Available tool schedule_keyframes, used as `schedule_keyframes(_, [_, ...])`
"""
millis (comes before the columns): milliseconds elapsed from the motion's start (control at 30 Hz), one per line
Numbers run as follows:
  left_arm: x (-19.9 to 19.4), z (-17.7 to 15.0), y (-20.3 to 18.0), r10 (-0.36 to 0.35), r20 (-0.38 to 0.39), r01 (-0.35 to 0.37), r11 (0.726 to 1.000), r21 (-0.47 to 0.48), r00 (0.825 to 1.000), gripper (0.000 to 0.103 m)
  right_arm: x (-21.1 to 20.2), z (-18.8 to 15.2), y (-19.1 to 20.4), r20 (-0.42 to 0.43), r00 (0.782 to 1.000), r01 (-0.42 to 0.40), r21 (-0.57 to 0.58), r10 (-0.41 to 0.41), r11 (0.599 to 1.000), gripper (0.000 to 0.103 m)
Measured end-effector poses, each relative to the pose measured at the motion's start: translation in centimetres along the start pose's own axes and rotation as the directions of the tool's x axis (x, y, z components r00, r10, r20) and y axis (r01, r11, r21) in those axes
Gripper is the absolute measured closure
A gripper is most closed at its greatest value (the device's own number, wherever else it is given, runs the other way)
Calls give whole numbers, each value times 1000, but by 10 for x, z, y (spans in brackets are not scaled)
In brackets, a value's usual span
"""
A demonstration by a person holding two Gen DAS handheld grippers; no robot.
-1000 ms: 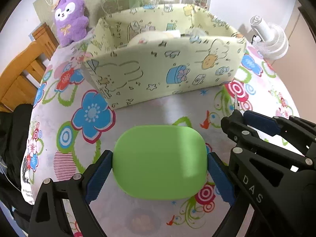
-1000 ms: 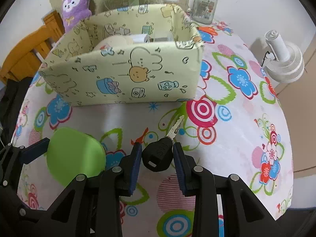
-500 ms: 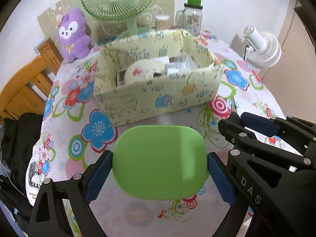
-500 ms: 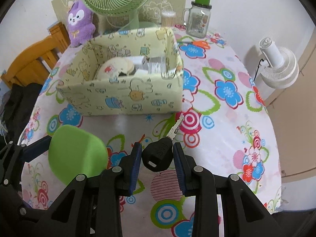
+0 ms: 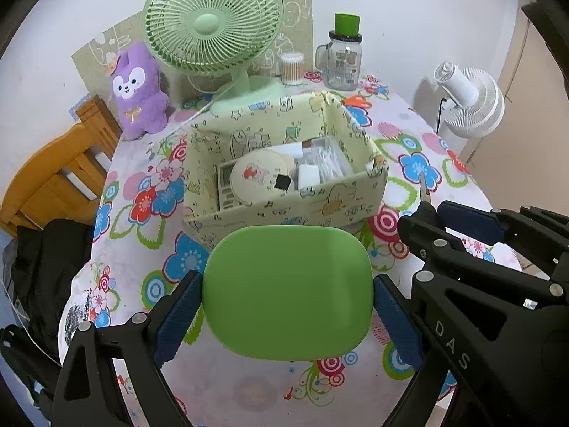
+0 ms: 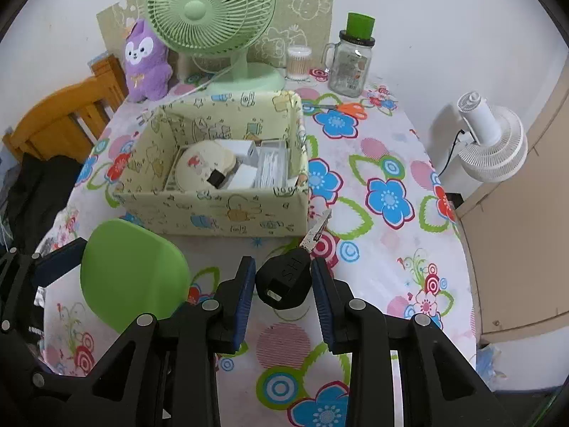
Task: Organize rigid objects
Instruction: 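Carry the green case with the left tool while the right tool carries the key to the box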
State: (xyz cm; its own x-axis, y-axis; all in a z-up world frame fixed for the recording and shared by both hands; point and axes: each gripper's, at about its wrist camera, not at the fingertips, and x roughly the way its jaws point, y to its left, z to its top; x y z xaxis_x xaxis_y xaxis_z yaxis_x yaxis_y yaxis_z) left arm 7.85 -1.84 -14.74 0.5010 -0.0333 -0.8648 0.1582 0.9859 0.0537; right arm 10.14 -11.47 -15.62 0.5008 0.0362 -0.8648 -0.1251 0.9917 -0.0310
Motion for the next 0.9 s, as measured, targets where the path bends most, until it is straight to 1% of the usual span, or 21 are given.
schedule_keyframes(433, [-11,23,7,0,24,0,1000,-20,1000,8,-13,26,3,25,1000,3,-30,-2,1000,67])
schedule_keyframes(900, [-8,47,21,7,36,-5,999,-45,999,8,-9,57,11,36,999,-5,-68,7,998,67])
